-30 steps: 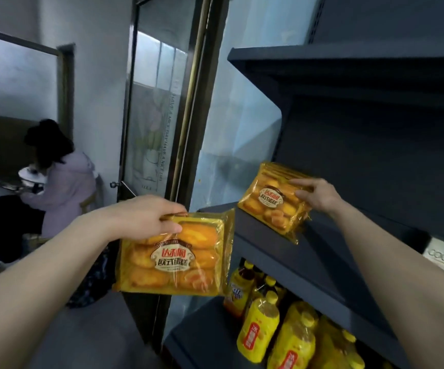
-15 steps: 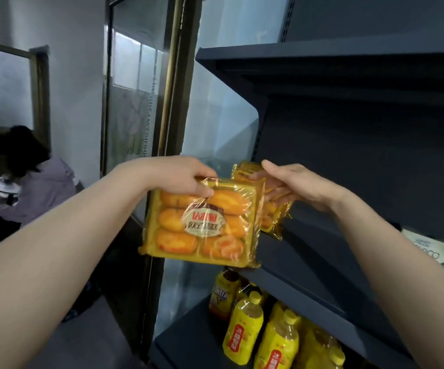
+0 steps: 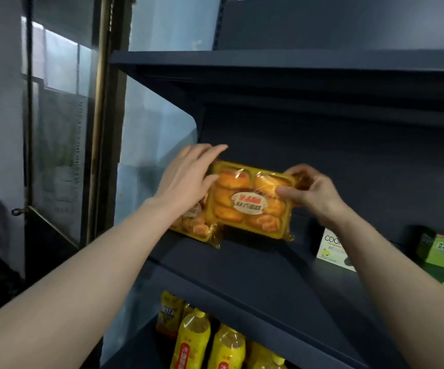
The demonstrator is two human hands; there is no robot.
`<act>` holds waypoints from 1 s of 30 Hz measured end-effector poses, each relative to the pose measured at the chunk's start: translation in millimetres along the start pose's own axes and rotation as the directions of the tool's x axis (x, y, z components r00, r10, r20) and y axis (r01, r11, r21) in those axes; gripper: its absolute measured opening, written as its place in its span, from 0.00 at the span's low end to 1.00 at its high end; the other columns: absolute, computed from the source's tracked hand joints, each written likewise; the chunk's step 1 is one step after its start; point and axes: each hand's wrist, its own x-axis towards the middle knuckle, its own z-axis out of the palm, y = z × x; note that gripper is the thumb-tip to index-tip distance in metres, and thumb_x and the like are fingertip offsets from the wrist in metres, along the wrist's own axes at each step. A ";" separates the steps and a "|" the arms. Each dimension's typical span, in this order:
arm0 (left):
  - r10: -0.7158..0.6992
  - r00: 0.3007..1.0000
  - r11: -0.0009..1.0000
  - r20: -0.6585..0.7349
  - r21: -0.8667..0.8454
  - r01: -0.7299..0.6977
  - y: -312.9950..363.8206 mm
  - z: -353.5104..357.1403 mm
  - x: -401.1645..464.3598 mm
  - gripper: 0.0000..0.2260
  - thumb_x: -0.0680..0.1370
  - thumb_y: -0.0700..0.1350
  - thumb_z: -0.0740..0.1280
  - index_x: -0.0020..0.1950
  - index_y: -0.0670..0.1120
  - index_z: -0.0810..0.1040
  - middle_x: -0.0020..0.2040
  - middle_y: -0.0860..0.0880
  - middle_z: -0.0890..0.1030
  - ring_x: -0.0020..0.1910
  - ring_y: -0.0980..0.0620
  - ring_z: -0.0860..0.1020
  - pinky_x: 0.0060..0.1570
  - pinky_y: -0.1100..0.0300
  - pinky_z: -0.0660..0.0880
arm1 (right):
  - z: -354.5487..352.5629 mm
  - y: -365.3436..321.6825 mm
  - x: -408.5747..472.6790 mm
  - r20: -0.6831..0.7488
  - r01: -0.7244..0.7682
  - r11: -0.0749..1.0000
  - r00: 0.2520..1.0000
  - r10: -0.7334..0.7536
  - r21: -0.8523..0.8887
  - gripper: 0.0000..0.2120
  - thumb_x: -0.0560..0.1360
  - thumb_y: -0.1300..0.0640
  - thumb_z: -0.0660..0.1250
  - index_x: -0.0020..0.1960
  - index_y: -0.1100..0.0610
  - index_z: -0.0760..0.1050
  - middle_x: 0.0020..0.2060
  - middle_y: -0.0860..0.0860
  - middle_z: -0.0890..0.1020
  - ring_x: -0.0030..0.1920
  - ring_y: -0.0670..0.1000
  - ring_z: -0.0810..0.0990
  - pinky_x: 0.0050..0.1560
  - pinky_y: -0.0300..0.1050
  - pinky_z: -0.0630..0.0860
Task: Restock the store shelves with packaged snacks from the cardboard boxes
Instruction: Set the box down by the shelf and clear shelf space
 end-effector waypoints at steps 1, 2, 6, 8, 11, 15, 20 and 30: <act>-0.060 0.998 0.998 -0.030 0.010 0.061 -5.8 11.3 -8.0 0.32 0.78 0.48 0.69 0.79 0.53 0.60 0.73 0.46 0.69 0.71 0.46 0.68 0.66 0.49 0.71 | -13.8 8.1 3.5 -0.075 -0.007 1.000 0.997 0.007 -0.010 0.15 0.69 0.64 0.78 0.50 0.50 0.78 0.50 0.55 0.82 0.48 0.55 0.83 0.37 0.44 0.82; -0.124 0.992 0.991 -0.011 0.050 0.124 -13.5 23.3 -16.1 0.33 0.77 0.47 0.71 0.79 0.52 0.59 0.73 0.44 0.68 0.70 0.44 0.68 0.66 0.47 0.72 | -26.6 15.0 6.8 -0.154 -0.021 1.000 0.988 0.021 0.002 0.16 0.69 0.64 0.79 0.49 0.50 0.78 0.49 0.55 0.81 0.47 0.55 0.83 0.35 0.43 0.82; -0.236 0.899 0.907 0.368 0.415 0.068 -41.3 65.5 -48.1 0.32 0.77 0.52 0.70 0.78 0.56 0.60 0.77 0.45 0.61 0.75 0.40 0.59 0.72 0.41 0.61 | -64.2 48.8 23.2 -0.395 -0.091 0.996 0.914 0.086 0.006 0.16 0.67 0.59 0.81 0.46 0.45 0.78 0.48 0.53 0.83 0.48 0.58 0.84 0.40 0.52 0.84; -0.255 0.858 0.897 0.446 0.441 0.038 -44.2 76.0 -55.1 0.34 0.77 0.54 0.70 0.79 0.56 0.57 0.78 0.46 0.59 0.76 0.40 0.58 0.72 0.41 0.59 | -68.9 67.5 32.9 -0.419 -0.165 0.974 0.904 0.088 -0.152 0.16 0.64 0.51 0.82 0.45 0.40 0.78 0.48 0.51 0.84 0.48 0.58 0.85 0.47 0.59 0.84; -0.267 0.858 0.922 0.438 0.377 0.094 -44.5 80.4 -54.8 0.36 0.76 0.52 0.72 0.78 0.55 0.56 0.77 0.46 0.60 0.73 0.40 0.64 0.68 0.44 0.68 | -54.3 86.9 39.8 -0.336 -0.241 0.904 0.934 0.117 -0.353 0.16 0.66 0.51 0.81 0.44 0.39 0.76 0.49 0.48 0.82 0.49 0.56 0.83 0.51 0.58 0.82; -0.279 0.860 0.939 0.426 0.309 0.151 -50.0 82.7 -57.1 0.37 0.75 0.52 0.73 0.79 0.57 0.56 0.78 0.47 0.58 0.69 0.41 0.70 0.62 0.48 0.74 | -25.7 114.8 46.0 -0.221 -0.243 0.884 0.961 0.164 -0.400 0.16 0.67 0.51 0.80 0.45 0.38 0.75 0.49 0.48 0.81 0.50 0.57 0.82 0.53 0.58 0.81; -0.290 0.863 0.947 0.413 0.257 0.195 -53.6 83.7 -61.5 0.37 0.75 0.54 0.72 0.78 0.59 0.56 0.78 0.49 0.57 0.65 0.42 0.74 0.59 0.49 0.76 | -9.5 136.9 58.4 -0.156 -0.145 0.756 0.986 0.057 -0.638 0.16 0.76 0.54 0.71 0.63 0.44 0.75 0.63 0.53 0.73 0.59 0.60 0.77 0.61 0.52 0.74; -0.288 0.849 0.953 0.444 0.218 0.210 -55.7 78.3 -61.7 0.37 0.76 0.54 0.71 0.79 0.61 0.54 0.80 0.51 0.54 0.68 0.42 0.72 0.61 0.48 0.75 | 12.8 119.3 68.7 -0.040 -0.039 0.130 0.999 0.002 -0.991 0.25 0.81 0.50 0.60 0.77 0.45 0.62 0.69 0.55 0.67 0.69 0.61 0.64 0.70 0.57 0.64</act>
